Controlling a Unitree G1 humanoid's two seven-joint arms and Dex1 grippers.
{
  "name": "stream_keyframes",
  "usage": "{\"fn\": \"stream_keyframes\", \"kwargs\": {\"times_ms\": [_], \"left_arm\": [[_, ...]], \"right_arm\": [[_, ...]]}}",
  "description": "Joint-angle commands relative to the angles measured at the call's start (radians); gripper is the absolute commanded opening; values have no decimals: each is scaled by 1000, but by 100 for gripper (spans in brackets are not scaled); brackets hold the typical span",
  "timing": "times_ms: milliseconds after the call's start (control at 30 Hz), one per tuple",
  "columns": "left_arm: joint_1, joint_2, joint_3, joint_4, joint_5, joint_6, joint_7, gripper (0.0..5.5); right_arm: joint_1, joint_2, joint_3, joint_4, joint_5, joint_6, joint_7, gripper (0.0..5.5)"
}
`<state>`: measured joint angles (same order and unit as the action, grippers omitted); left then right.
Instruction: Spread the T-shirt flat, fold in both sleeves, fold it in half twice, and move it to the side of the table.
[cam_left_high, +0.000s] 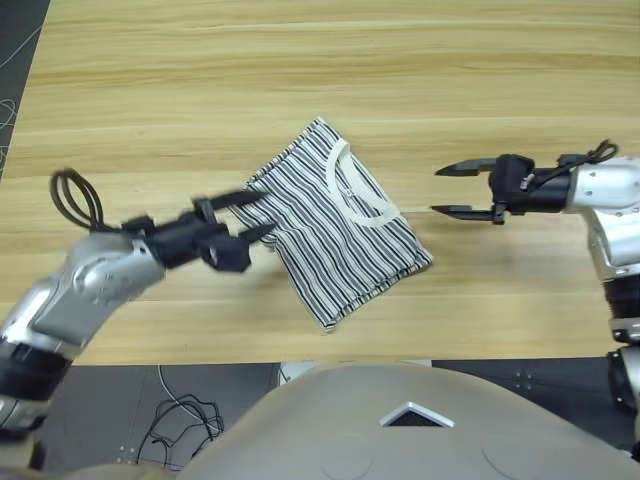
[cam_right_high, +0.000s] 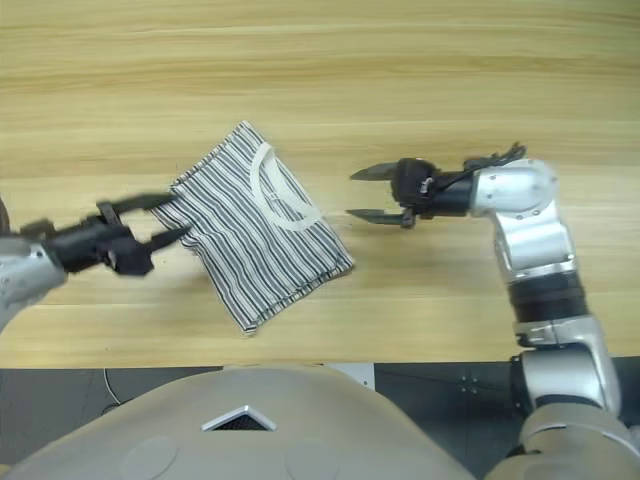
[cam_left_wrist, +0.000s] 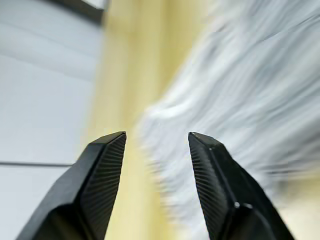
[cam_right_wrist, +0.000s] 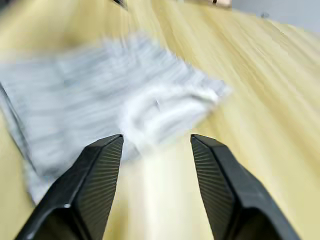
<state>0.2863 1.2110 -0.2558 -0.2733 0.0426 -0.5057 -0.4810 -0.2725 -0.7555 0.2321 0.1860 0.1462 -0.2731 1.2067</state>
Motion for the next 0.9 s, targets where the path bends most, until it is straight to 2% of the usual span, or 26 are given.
{"fn": "stream_keyframes", "kwargs": {"times_ms": [33, 167, 233, 433, 533, 900], "left_arm": [[271, 195, 83, -233, -141, 135, -181, 286], [345, 148, 93, -295, -106, 207, -215, 344], [348, 128, 67, -296, -56, 226, -245, 359], [199, -104, -26, -256, 83, 256, -224, 359], [147, -182, -58, -223, 124, 258, -232, 359], [167, -261, -107, -202, 155, 244, -277, 359]], "right_arm": [[-74, -103, 67, 172, -214, -392, 41, 311], [-66, -94, 113, 250, -281, -552, 17, 379], [-59, -89, 132, 272, -304, -607, -1, 396], [-54, -10, 178, 343, -382, -797, -140, 396], [-61, 37, 186, 386, -432, -880, -238, 396], [-74, 83, 240, 415, -531, -947, -410, 396]]}}
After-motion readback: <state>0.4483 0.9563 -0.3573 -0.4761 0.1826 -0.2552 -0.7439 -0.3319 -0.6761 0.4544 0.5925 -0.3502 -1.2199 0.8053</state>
